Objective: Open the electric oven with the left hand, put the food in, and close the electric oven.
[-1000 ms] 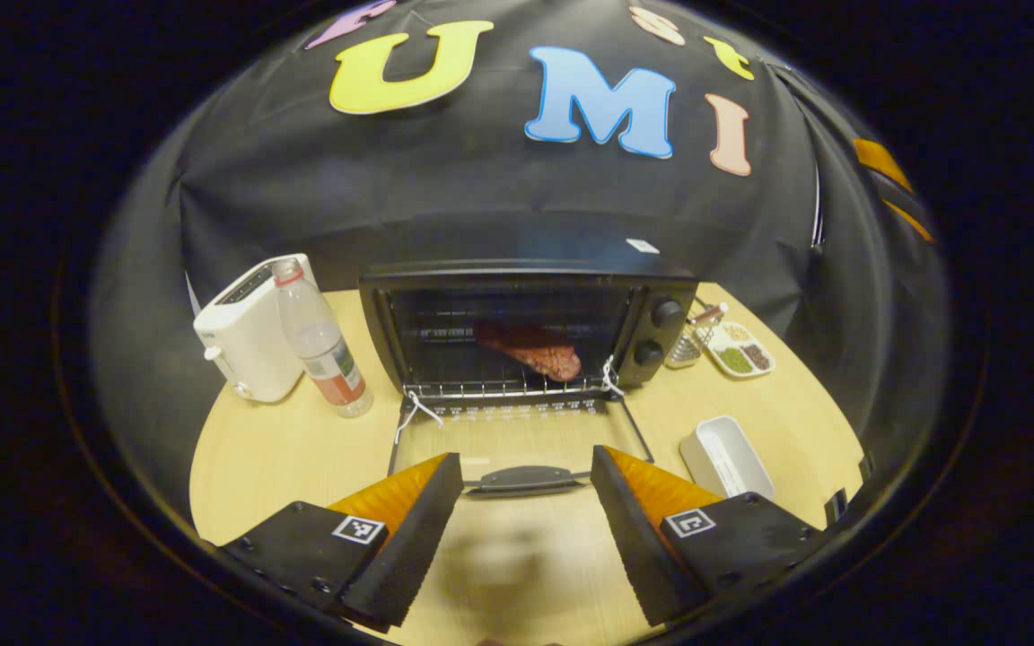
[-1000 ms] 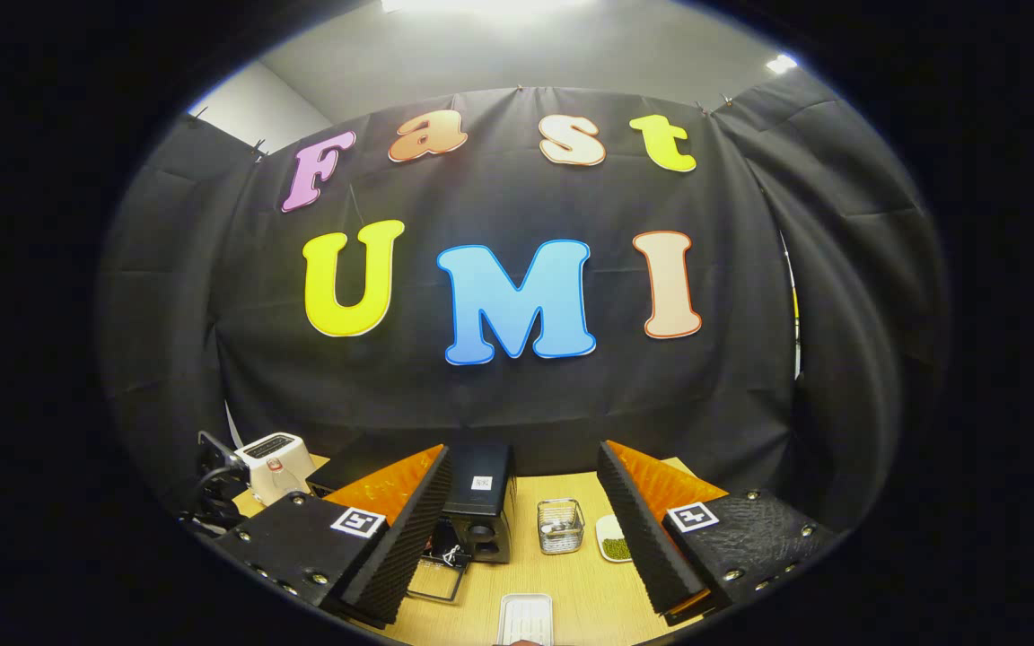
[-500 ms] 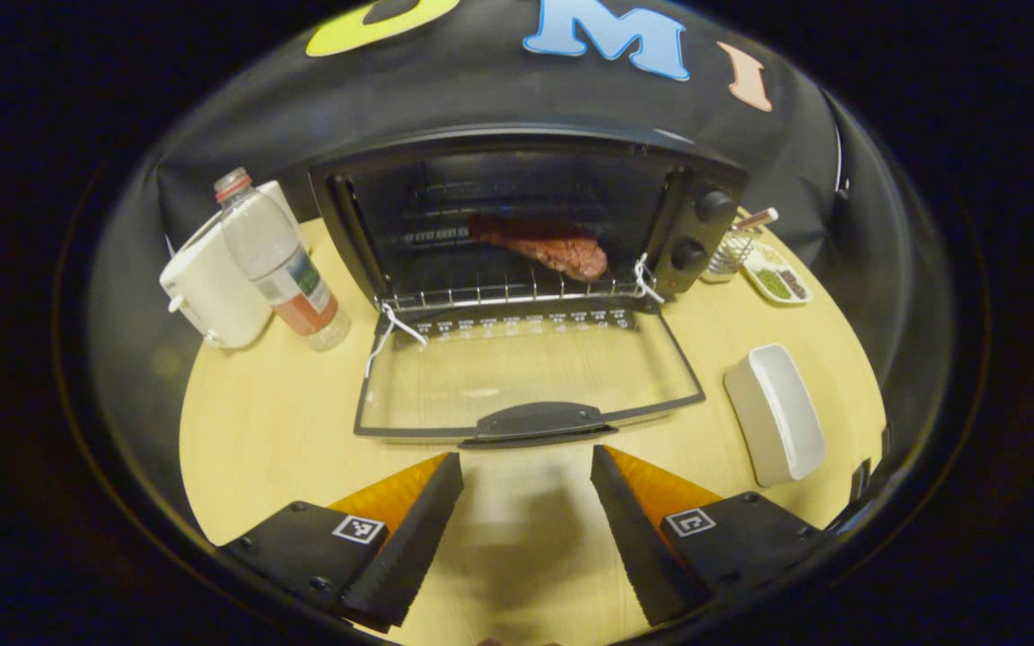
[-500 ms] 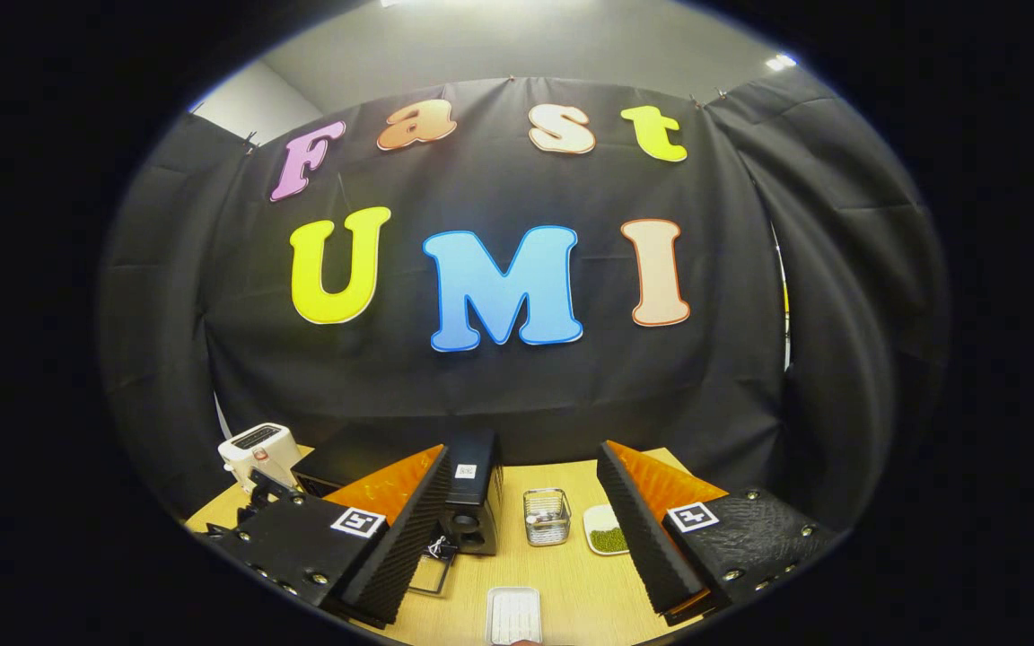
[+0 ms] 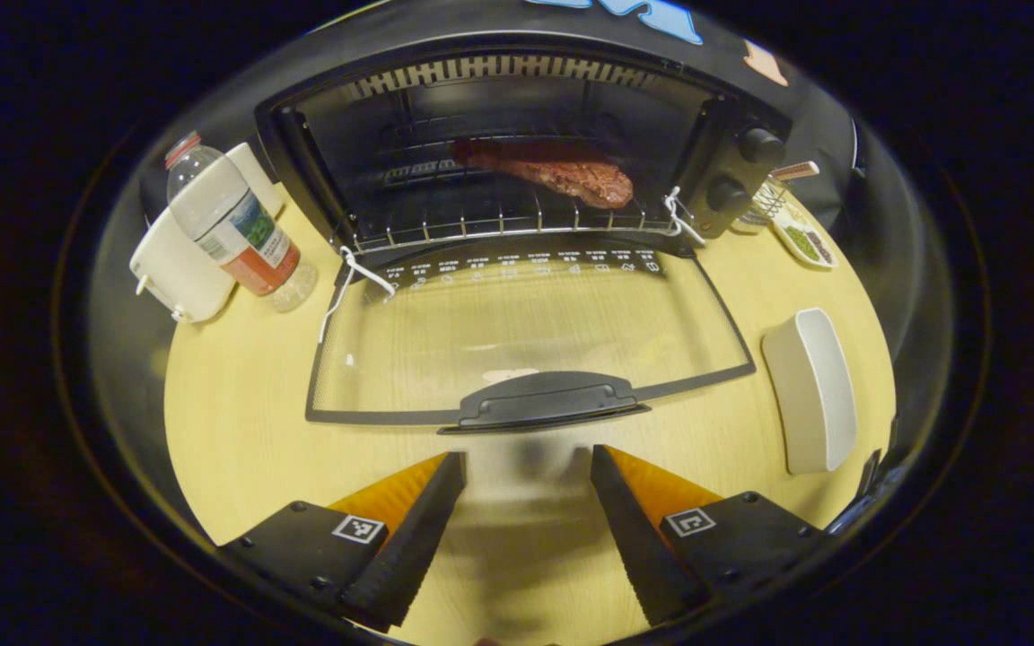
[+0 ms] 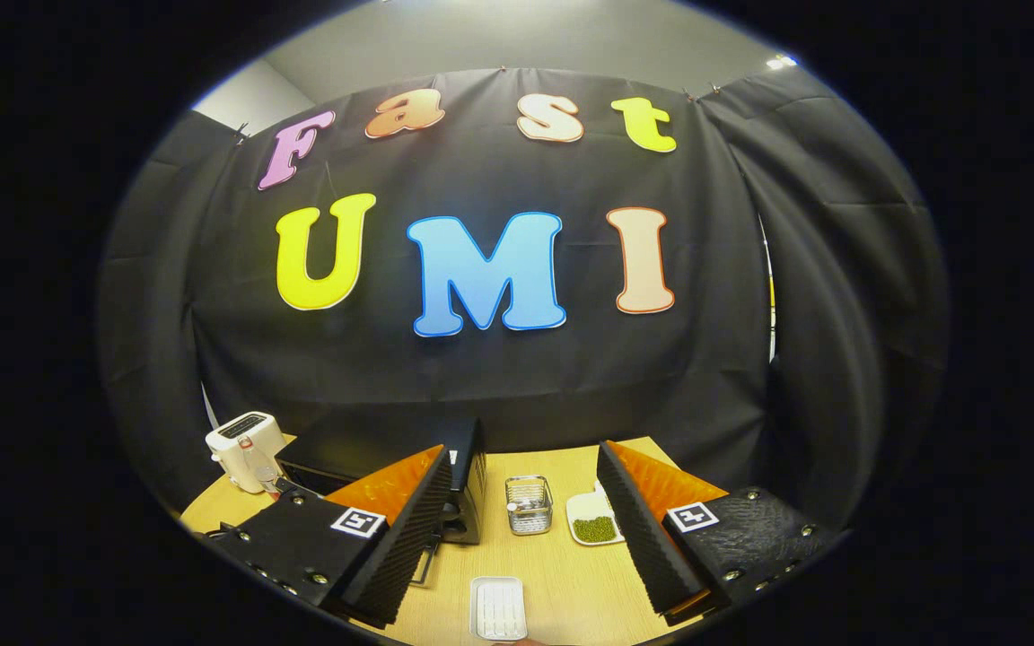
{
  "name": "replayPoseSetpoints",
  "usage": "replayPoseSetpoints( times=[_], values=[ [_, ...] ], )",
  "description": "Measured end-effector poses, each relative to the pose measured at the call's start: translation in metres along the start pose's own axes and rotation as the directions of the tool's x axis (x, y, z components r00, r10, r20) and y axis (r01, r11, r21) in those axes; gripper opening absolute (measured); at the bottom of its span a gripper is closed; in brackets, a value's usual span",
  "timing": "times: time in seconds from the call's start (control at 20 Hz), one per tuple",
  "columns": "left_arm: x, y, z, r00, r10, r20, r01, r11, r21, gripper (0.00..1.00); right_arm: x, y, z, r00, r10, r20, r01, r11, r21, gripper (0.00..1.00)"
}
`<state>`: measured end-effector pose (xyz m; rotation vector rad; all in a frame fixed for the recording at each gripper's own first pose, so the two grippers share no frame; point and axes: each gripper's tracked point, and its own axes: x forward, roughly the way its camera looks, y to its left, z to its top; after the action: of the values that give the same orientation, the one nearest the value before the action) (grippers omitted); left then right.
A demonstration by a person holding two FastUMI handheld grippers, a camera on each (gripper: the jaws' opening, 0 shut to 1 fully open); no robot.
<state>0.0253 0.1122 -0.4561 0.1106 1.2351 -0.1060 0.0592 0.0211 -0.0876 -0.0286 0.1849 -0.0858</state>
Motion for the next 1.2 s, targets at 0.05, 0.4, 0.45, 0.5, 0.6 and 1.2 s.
replayPoseSetpoints(
  times=[0.05,0.4,0.45,0.5,0.6,1.2],
  values=[
    [0.002,0.0,0.001,1.0,0.001,-0.003,-0.001,1.0,-0.006,1.0,0.001,-0.001,0.0,1.0,-0.004,0.0,0.004,1.0,-0.002,0.99],
    [0.012,0.0,0.009,1.0,0.011,-0.018,-0.012,0.999,-0.03,0.98,0.005,0.001,0.002,1.0,-0.001,0.004,0.001,1.0,-0.012,0.92],
    [0.012,0.0,0.009,1.0,0.013,-0.028,-0.014,0.999,-0.034,0.98,0.006,0.001,0.001,1.0,-0.001,0.0,0.001,1.0,-0.009,0.92],
    [0.014,0.0,0.009,0.999,0.015,-0.032,-0.016,0.999,-0.029,1.0,0.007,0.002,0.0,1.0,0.001,-0.004,-0.001,1.0,-0.004,0.92],
    [0.013,0.0,0.009,0.999,0.014,-0.041,-0.015,0.999,-0.029,1.0,0.008,0.003,-0.002,1.0,0.001,-0.013,-0.001,1.0,0.003,0.99],
    [-0.028,-0.002,0.021,0.998,-0.001,0.061,0.002,1.0,-0.024,0.98,0.008,0.012,-0.009,0.999,0.025,-0.032,-0.025,1.0,0.005,0.99]
  ],
)
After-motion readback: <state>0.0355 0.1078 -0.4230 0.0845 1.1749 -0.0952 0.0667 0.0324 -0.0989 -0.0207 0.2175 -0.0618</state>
